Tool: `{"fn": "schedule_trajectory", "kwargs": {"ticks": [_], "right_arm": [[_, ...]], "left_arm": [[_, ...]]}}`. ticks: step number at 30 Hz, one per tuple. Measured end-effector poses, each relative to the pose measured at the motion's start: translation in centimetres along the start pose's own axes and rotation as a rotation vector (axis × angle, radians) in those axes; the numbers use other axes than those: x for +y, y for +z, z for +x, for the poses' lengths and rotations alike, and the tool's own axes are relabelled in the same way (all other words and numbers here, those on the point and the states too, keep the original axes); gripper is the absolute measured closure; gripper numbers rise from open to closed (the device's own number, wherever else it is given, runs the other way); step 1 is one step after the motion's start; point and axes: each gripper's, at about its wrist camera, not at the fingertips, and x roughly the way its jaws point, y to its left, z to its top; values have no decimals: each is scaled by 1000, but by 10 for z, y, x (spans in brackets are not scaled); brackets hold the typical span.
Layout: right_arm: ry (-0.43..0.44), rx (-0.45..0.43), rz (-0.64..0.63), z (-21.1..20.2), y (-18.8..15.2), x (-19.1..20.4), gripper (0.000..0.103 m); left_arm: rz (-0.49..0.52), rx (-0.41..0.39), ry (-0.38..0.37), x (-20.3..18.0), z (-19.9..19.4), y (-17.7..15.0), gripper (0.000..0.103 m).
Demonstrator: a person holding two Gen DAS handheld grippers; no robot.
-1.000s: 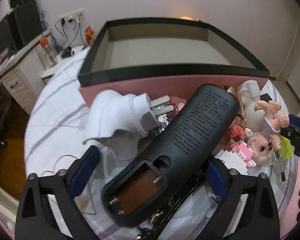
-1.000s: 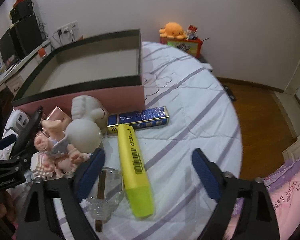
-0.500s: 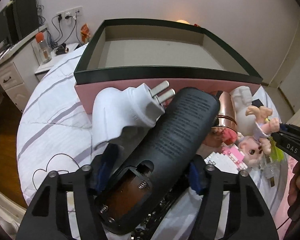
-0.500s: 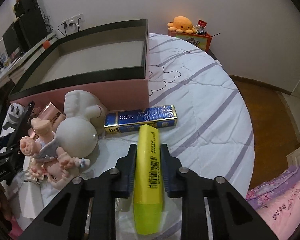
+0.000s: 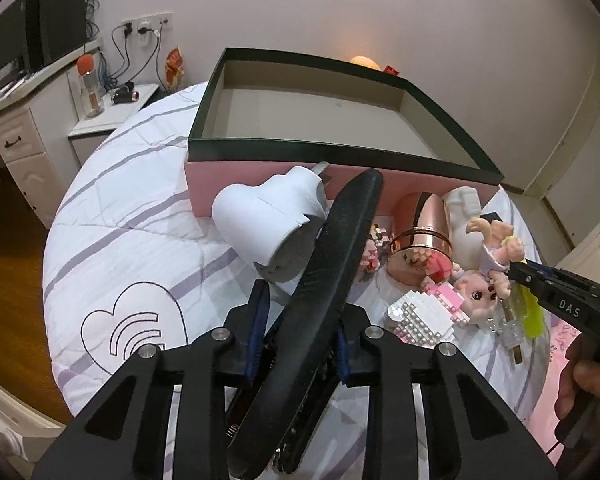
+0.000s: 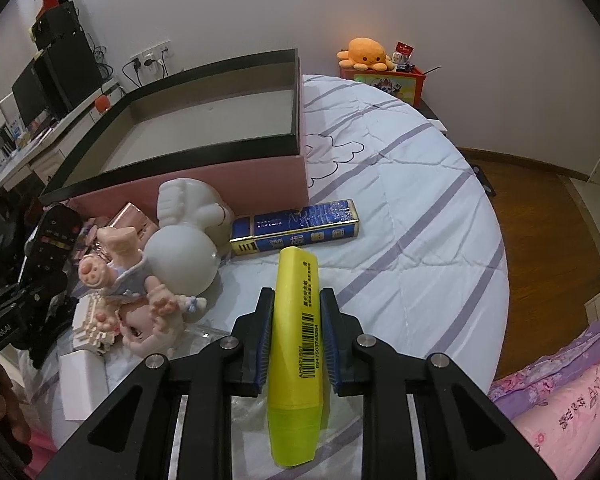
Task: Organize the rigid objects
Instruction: 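Grasp the black TV remote with the left gripper while the right gripper grasps the yellow highlighter, then carry the remote and highlighter into the pink box and open both grippers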
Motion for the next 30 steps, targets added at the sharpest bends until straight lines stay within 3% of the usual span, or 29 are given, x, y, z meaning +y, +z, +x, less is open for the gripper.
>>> {"fn": "schedule_trajectory", "kwargs": {"ticks": [7, 16, 22, 30], "right_arm": [[8, -16, 14, -10, -1, 0, 82], [24, -33, 18, -21, -1, 2, 84], [34, -59, 5, -34, 4, 10, 90], [72, -104, -20, -50, 22, 26, 90]], "left_arm": [[2, -34, -32, -2, -17, -1, 87], [8, -47, -53, -7, -22, 1, 87], [7, -72, -61, -8, -33, 2, 87], [17, -139, -55, -7, -62, 19, 87]]}}
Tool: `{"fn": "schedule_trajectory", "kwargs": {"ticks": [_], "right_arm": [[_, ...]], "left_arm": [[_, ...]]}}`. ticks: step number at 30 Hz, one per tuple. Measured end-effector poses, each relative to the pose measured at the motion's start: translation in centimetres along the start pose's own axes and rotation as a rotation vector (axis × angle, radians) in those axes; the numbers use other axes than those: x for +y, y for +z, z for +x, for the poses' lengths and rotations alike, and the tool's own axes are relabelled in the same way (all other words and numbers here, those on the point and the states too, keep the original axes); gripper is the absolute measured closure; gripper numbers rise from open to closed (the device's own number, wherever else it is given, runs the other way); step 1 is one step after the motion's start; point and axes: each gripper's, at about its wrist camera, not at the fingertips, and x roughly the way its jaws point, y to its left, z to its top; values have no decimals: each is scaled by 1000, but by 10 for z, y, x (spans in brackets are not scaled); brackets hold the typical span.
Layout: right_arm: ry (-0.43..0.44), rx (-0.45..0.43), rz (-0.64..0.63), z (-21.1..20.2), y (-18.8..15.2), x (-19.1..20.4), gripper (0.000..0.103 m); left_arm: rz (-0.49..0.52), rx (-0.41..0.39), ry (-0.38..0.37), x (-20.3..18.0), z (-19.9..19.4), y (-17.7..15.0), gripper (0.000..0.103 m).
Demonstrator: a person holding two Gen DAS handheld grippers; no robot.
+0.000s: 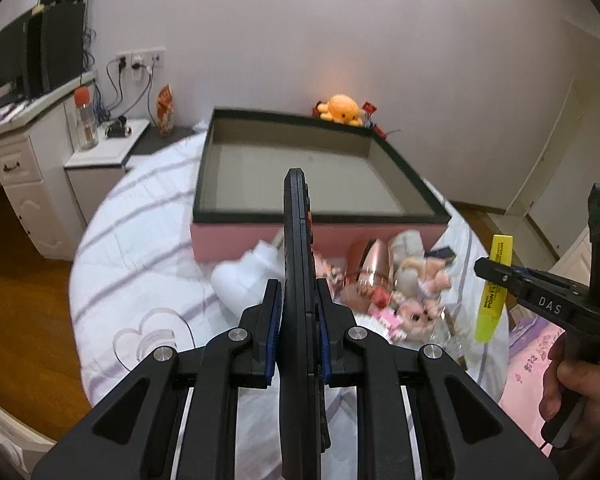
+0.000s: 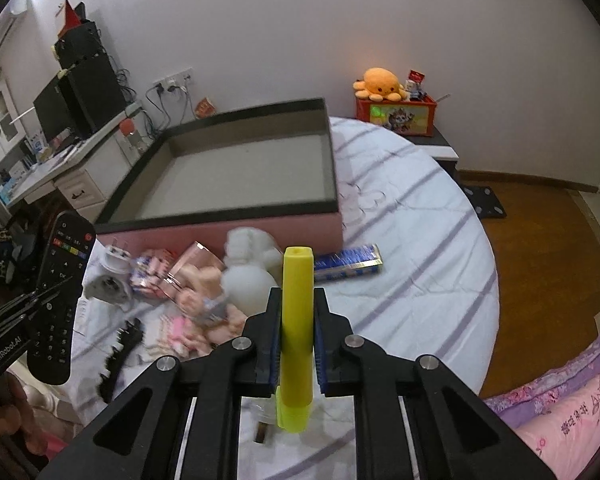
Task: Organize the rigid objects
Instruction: 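Carry the remote and highlighter into the pink box and open both grippers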
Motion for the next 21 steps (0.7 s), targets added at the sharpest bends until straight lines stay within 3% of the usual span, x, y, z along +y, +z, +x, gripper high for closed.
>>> {"fn": "schedule_trajectory", "kwargs": {"ticks": [6, 11, 15, 21], "right_arm": [[45, -63, -60, -3, 42, 28, 90], [86, -76, -100, 17, 84, 48, 90], [97, -52, -111, 46, 106, 55, 90], [87, 39, -107, 100, 119, 49, 90]], "left_arm": [[18, -66, 5, -2, -5, 33, 87], [30, -95, 9, -2, 9, 71, 87], [34, -81, 17, -1, 38, 97, 87], [9, -12, 19, 6, 86, 105, 87]]}}
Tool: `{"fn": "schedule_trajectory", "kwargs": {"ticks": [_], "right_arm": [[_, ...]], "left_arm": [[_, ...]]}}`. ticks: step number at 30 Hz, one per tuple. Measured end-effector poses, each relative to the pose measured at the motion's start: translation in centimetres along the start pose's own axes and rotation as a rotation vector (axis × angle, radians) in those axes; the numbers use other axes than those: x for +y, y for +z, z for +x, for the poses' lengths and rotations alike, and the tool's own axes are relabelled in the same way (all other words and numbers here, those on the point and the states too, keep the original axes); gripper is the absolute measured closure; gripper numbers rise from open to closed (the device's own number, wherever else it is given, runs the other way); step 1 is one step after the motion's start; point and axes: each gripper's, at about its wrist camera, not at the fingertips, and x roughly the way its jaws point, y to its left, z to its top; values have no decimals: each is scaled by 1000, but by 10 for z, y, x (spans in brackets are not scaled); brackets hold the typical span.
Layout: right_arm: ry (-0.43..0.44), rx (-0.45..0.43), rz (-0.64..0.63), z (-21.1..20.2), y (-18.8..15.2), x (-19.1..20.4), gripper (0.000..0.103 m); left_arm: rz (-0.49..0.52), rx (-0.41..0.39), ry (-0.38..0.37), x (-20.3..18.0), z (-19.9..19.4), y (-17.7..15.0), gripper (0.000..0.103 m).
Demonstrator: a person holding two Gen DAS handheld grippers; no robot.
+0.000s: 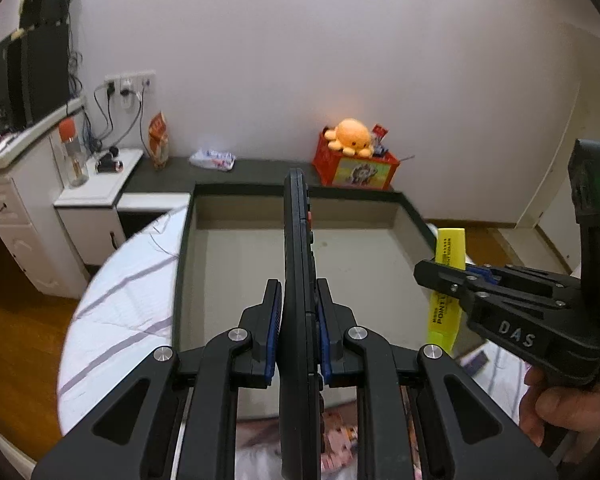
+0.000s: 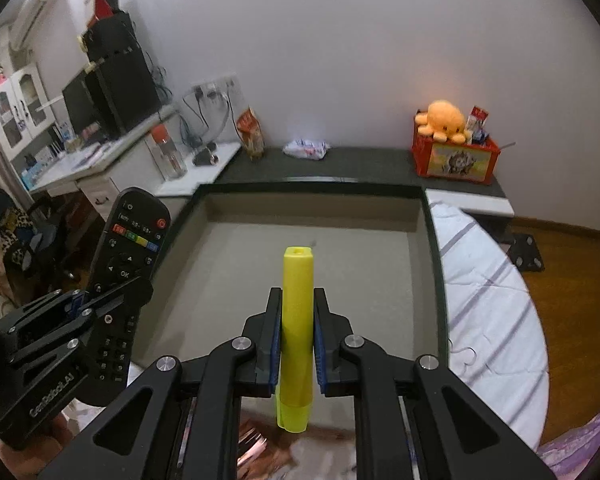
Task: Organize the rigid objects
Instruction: 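Carry the remote and highlighter into the pink box and open both grippers, then withdraw both tools from the box toward the remaining items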
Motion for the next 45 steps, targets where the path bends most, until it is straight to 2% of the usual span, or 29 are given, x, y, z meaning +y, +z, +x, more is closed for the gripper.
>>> {"fn": "schedule_trajectory", "kwargs": {"ticks": [5, 12, 13, 14, 15, 16, 17, 18, 22, 29, 38, 41, 45], "right_arm": [[-7, 79, 14, 38, 0, -13, 90], [-31, 161, -7, 61, 0, -16, 89], [-39, 169, -14, 63, 0, -16, 80], [-44, 172, -13, 64, -1, -16, 69], [-45, 165, -10, 64, 1, -18, 48], [-46, 148, -5, 61, 2, -19, 38], [-54, 138, 1, 57, 3, -20, 33], [-62, 136, 3, 56, 4, -20, 25], [-26, 109, 26, 41, 7, -21, 22], [-11, -9, 42, -7, -5, -11, 20], [-75, -212, 29, -102, -43, 14, 19], [-93, -278, 32, -137, -62, 22, 16], [-105, -347, 37, -174, -91, 24, 0]], "left_arm": [[-8, 65, 3, 0, 31, -2, 88], [2, 115, 20, 1, 49, 2, 87], [4, 121, 29, 1, 51, 3, 83], [5, 125, 38, 2, 51, 4, 66], [7, 123, 50, 2, 51, 5, 52], [8, 120, 58, 3, 50, 6, 21], [9, 109, 72, 3, 47, 6, 5], [12, 82, 92, 3, 42, 7, 3], [27, 44, 127, 2, 24, 10, 2], [14, -41, 169, 1, -28, 6, 0], [16, -197, 187, -14, -129, -23, 0], [22, -237, 197, -21, -154, -36, 0], [11, -291, 213, -25, -183, -60, 0]]}}
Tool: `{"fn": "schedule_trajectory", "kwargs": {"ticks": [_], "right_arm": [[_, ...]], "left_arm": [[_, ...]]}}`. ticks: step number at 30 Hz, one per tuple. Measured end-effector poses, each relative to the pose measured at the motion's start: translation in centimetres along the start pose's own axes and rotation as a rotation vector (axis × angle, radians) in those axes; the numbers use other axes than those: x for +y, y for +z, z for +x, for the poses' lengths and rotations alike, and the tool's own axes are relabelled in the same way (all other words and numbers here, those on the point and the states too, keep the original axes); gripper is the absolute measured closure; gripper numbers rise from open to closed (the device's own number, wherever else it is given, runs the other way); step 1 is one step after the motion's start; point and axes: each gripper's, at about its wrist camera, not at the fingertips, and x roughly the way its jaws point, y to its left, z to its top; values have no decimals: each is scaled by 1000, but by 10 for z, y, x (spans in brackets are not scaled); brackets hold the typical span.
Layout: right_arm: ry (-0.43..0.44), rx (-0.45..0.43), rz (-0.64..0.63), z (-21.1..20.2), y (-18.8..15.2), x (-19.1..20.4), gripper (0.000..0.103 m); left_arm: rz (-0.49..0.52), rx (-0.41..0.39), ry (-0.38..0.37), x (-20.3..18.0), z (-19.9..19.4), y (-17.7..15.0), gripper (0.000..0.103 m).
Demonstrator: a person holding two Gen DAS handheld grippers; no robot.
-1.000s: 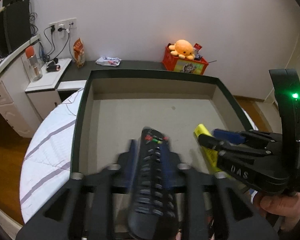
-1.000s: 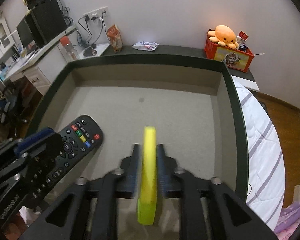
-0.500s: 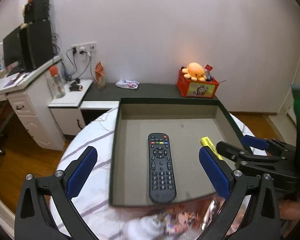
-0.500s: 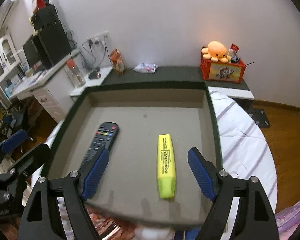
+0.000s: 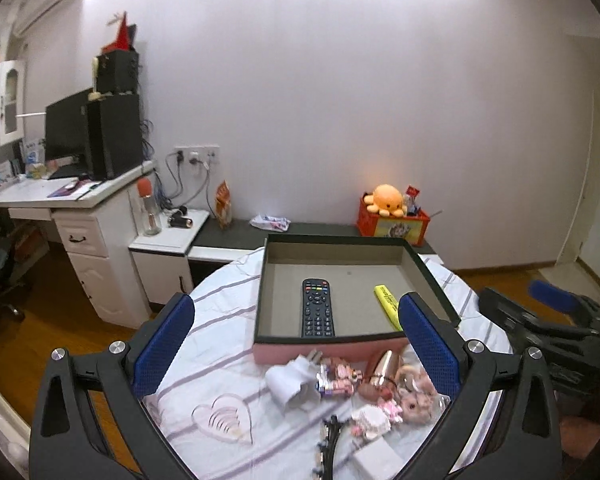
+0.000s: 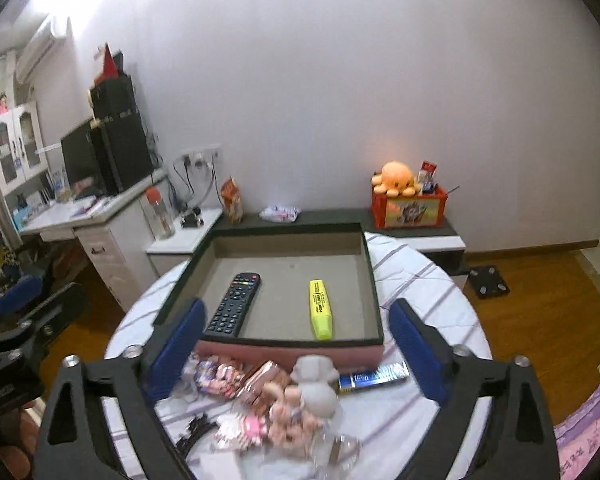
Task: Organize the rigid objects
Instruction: 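Withdraw both tools from the box toward the remaining items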
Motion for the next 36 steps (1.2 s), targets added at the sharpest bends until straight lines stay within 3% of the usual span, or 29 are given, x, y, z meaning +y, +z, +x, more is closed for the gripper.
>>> {"fn": "schedule_trajectory", "kwargs": {"ticks": [10, 21, 28, 36], "right_arm": [[-62, -42, 35, -75, -56, -14, 0], [-59, 6, 28, -85, -75, -10, 0], [-60, 92, 12, -64, -95, -9, 0], [-70, 209, 14, -20, -113, -14, 0]], "left_arm": [[3, -41, 24, 0, -62, -49, 0], [14, -14, 43, -2, -87, -64, 0], [26, 66, 33, -4, -64, -87, 0], [60, 188, 11, -12, -7, -120, 0]]}}
